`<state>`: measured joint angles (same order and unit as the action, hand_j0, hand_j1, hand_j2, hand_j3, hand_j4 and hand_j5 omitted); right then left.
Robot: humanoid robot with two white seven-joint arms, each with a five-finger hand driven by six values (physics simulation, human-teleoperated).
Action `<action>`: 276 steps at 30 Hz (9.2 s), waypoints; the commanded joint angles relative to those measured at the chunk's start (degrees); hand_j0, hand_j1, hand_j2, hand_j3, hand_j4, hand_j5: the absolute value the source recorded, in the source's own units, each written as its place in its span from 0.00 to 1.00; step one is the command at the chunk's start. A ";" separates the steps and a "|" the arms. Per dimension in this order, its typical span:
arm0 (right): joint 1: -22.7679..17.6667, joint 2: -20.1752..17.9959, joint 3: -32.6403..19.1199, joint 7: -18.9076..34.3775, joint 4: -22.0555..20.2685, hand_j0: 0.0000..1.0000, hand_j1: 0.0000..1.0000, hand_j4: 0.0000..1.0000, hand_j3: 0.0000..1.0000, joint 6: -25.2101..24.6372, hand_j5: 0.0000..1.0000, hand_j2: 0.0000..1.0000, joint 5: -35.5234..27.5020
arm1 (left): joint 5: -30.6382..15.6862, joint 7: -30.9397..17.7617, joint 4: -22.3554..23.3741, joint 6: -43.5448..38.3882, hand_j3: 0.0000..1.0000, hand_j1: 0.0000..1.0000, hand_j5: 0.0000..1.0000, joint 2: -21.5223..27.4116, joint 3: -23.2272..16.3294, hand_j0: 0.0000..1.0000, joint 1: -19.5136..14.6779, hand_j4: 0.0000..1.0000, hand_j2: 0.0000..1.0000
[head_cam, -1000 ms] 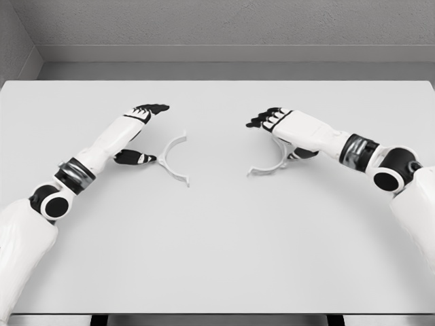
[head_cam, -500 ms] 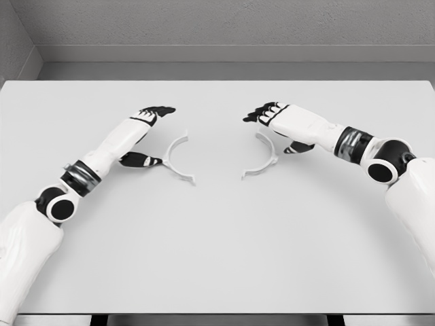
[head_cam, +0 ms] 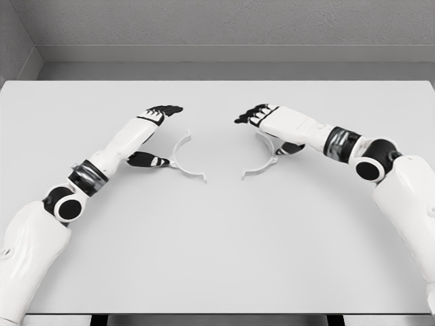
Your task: Assemble PVC drainage pipe clamps
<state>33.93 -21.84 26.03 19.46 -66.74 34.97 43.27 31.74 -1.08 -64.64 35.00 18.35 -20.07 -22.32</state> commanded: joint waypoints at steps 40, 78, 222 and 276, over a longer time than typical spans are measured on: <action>10.37 7.34 1.39 -0.12 17.17 1.00 1.00 1.00 1.00 0.03 1.00 1.00 2.08 | -0.37 0.11 -0.31 0.00 1.00 1.00 1.00 6.61 1.53 1.00 -1.49 1.00 1.00; 19.34 11.91 3.32 0.14 29.30 1.00 1.00 1.00 1.00 0.03 1.00 1.00 2.96 | -0.37 0.11 0.30 0.00 1.00 1.00 1.00 6.87 1.62 1.00 -1.93 1.00 1.00; 11.69 10.68 18.88 3.30 3.72 1.00 1.00 1.00 1.00 -0.08 1.00 1.00 2.87 | -0.72 0.11 4.70 0.00 1.00 1.00 1.00 13.81 6.19 1.00 -4.57 1.00 1.00; 2.20 -8.30 -4.32 4.36 -12.89 1.00 1.00 1.00 1.00 0.03 1.00 1.00 -8.02 | -0.54 0.11 1.18 0.00 1.00 1.00 1.00 8.45 -4.27 1.00 -5.19 1.00 1.00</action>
<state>34.37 -28.34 23.94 23.98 -79.15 35.15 36.11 31.68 -1.01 -61.86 35.01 27.29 -22.84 -27.33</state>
